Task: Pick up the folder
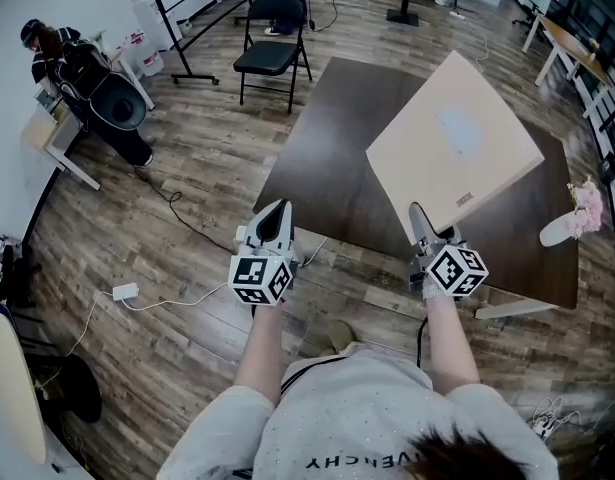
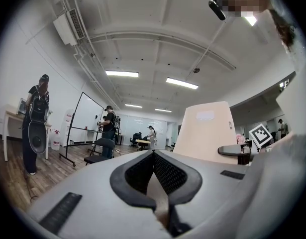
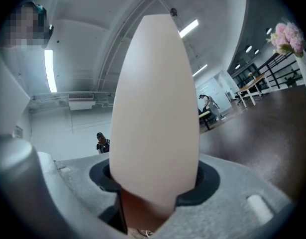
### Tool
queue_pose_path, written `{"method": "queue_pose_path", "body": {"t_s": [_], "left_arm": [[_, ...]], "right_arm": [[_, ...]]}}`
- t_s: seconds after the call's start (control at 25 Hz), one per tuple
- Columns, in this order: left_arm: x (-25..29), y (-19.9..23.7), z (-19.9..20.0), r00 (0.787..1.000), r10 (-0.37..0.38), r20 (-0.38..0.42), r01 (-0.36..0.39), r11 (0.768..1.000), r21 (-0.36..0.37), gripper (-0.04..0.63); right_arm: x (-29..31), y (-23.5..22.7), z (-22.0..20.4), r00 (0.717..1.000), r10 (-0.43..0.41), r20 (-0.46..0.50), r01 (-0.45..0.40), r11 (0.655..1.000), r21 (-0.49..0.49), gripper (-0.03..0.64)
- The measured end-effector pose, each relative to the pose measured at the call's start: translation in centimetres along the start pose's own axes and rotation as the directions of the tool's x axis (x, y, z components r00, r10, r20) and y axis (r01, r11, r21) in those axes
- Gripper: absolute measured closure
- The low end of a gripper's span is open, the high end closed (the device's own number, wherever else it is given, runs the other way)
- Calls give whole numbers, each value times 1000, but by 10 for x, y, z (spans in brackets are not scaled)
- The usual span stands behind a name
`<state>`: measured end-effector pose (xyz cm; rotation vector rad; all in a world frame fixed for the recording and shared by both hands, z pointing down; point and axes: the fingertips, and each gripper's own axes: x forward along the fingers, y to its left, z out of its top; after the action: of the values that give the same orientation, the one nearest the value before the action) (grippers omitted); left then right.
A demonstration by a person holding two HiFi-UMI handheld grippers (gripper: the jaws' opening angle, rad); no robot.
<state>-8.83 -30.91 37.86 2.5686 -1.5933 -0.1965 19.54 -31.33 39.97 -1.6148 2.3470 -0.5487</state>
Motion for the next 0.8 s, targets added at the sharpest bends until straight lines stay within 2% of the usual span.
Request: {"method": "queue_pose_path", "body": {"t_s": [0.8], "left_arm": [[7,9,9,1000,16,3,-16,1000,13,597]], "right_arm": [[2,2,15,1000,-25,-7,24,992,-127,359]]}}
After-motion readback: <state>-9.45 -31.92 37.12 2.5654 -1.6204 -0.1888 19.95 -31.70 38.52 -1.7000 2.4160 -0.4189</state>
